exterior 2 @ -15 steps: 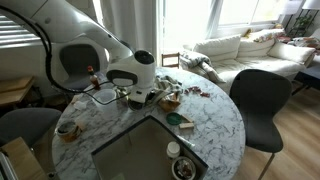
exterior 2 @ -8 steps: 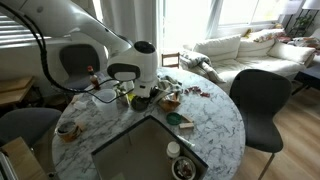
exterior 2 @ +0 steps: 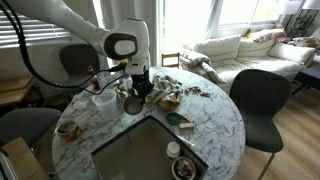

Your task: Remote the plastic cup and silver cup from the clear case and put them in an upright position

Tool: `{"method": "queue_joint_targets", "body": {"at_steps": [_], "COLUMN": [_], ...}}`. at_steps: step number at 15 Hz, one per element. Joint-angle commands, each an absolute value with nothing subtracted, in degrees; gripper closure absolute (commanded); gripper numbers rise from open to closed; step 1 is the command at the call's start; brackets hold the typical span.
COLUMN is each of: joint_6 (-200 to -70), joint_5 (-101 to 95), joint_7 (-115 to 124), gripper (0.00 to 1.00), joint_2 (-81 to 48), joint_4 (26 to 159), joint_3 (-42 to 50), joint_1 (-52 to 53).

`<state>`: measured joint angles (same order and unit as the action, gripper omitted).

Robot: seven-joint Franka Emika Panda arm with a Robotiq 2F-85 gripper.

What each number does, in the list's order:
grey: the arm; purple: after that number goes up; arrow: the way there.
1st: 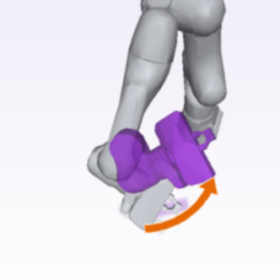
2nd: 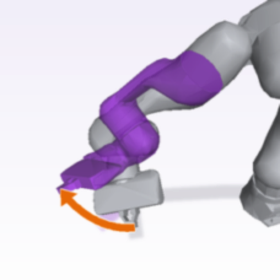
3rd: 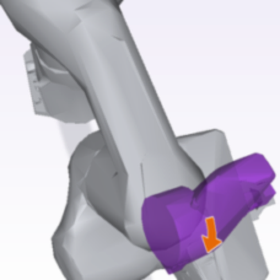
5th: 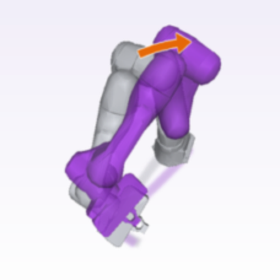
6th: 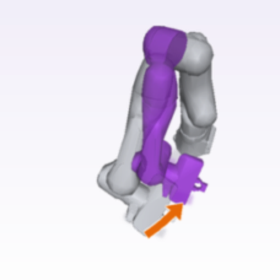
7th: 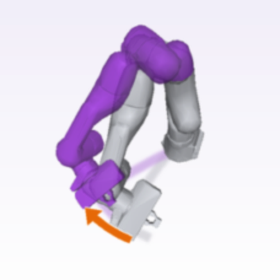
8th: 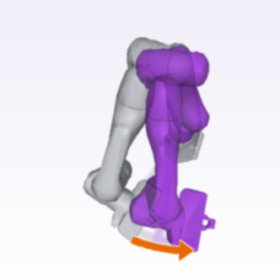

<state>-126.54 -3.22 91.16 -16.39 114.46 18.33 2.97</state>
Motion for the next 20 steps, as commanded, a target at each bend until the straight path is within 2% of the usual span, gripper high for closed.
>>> {"method": "queue_joint_targets", "body": {"at_steps": [1,4,14,15,16,17,20], "joint_6": [-115.23,-110.8,-112.94,-112.77,-112.76,-112.71,-112.15], "joint_5": [-13.0,-16.87,-21.17,-21.3,-20.84,-20.59,-20.4], "joint_7": [96.17,99.7,114.15,115.42,115.91,116.99,118.34], "gripper": [0.99,0.99,0.99,0.86,0.8,0.61,0.39], "joint_2": [-16.89,-19.31,-24.98,-25.36,-25.73,-26.13,-26.1], "joint_4": [110.96,108.75,106.32,106.03,105.78,105.48,105.12], "joint_3": [15.27,12.77,12.25,12.17,11.91,11.84,11.78], "joint_1": [3.82,3.6,3.63,3.8,3.72,3.8,3.67]}}
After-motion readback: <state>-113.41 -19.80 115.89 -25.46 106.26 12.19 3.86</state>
